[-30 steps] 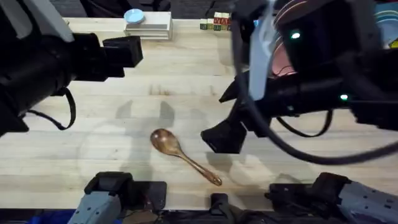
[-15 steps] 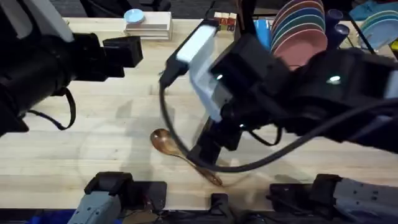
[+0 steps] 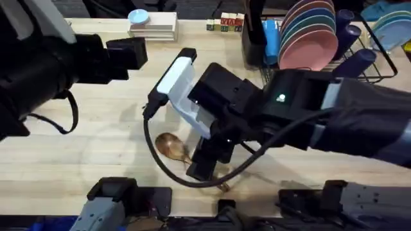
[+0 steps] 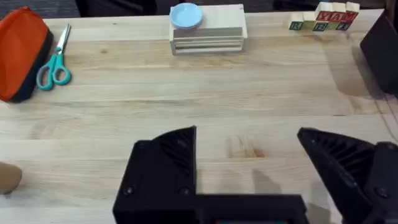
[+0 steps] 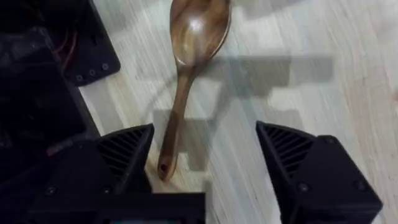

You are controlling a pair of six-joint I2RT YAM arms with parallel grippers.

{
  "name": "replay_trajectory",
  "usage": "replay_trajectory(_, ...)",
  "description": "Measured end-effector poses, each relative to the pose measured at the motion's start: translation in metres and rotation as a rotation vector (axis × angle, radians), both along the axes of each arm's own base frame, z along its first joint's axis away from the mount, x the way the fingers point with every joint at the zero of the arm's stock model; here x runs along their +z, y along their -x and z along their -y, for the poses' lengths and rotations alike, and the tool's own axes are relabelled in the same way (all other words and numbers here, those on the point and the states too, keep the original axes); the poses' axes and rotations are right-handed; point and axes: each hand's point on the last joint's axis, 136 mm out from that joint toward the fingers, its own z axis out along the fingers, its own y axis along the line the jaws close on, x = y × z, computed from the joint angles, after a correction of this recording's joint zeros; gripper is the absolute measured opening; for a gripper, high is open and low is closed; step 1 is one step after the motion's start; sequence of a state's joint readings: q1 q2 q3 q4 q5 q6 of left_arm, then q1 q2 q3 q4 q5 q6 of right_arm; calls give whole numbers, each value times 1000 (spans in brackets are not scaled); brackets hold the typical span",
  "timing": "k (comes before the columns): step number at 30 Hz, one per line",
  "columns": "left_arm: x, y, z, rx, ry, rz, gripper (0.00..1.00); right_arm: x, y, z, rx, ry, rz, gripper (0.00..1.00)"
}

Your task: Pick up the spoon on the table one by one and put them onto the rack

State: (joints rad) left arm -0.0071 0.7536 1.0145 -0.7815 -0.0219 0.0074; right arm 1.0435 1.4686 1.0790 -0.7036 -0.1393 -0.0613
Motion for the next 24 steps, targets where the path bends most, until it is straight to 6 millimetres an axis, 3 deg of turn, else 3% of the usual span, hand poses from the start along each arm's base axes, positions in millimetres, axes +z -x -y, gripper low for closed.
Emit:
replay_trajectory(19,0,0,0,0,0,0,993,-6,-7,-11,51,3,74,993)
replay_trajectory(24,0,0,0,0,0,0,993,-17,-9,-15,49,20,68,993)
